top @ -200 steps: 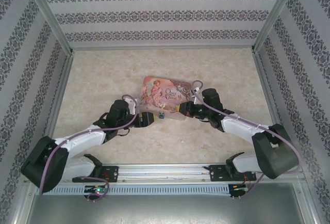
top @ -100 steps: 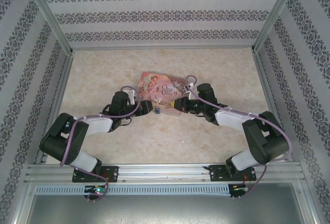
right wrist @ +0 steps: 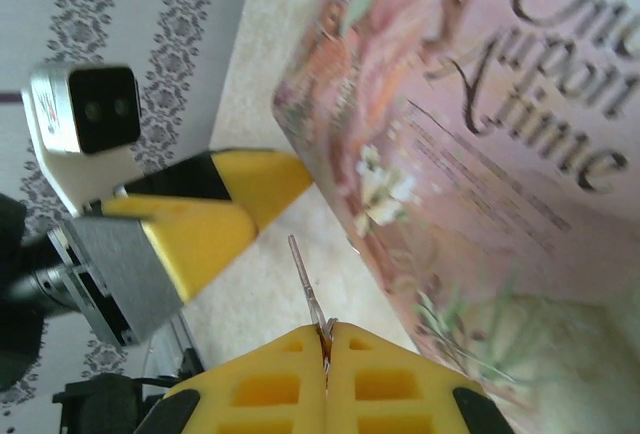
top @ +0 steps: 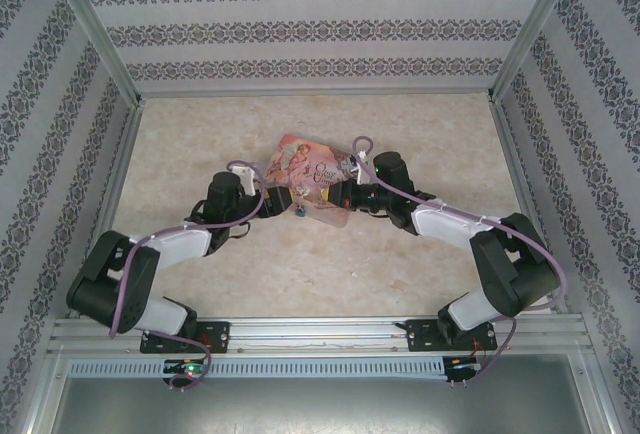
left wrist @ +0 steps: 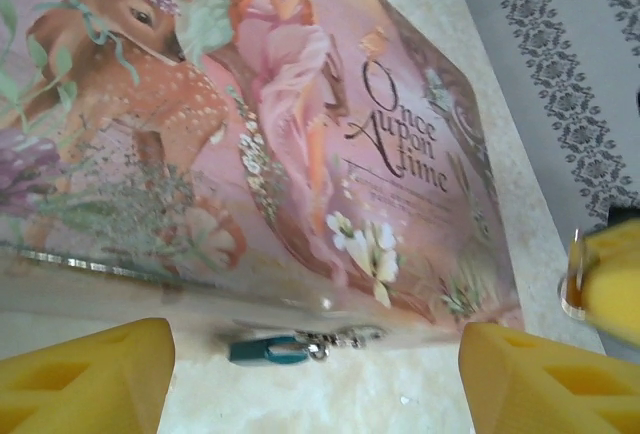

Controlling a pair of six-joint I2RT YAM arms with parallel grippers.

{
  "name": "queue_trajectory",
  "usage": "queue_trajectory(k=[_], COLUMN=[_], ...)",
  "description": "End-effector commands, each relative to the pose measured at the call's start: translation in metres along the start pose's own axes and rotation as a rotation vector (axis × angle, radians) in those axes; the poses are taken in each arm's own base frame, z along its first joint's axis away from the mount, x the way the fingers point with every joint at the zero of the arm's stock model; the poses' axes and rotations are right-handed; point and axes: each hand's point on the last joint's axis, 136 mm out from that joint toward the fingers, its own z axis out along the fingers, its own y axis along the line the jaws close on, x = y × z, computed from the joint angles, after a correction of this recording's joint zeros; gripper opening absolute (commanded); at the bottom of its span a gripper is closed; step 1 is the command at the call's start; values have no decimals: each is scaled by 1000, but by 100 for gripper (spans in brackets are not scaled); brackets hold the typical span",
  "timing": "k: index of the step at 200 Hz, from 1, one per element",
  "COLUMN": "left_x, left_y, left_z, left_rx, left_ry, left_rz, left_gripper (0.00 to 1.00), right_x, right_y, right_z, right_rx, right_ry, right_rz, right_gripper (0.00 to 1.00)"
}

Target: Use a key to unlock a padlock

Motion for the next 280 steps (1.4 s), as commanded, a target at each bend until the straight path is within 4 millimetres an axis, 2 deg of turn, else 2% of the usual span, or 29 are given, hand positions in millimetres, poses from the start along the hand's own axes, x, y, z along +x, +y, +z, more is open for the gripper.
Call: queue_trajectory(k=[1,37,79,103,173,216,280], left_x=[10,27,33,36,41,40,42], left_y=[-3,-6,-2,2,3,3,9], left_z=[-12,-14,-9,-2,16,29,49], left_rx=[33,87,97,94,139,175,158], left_ry=[11,53,65,89,145,137,156], left_rz=[68,93,124,139,162,171,207], left_gripper=[75,74,73,73,65,63,59], right_x=[-16,-26,-32,-27,9,18,19], right_y=[20,10,-7,-21,-59,-65,-65], right_z=[-4,14,37,43,47,49,49], right_rx=[-41,-27,-7,19,104,121,128], right_ry=[-27,-18,13,31,120,148,158], right_rz=[-34,-18,15,41,100,103,95], right_gripper=[0,0,0,0,0,0,0])
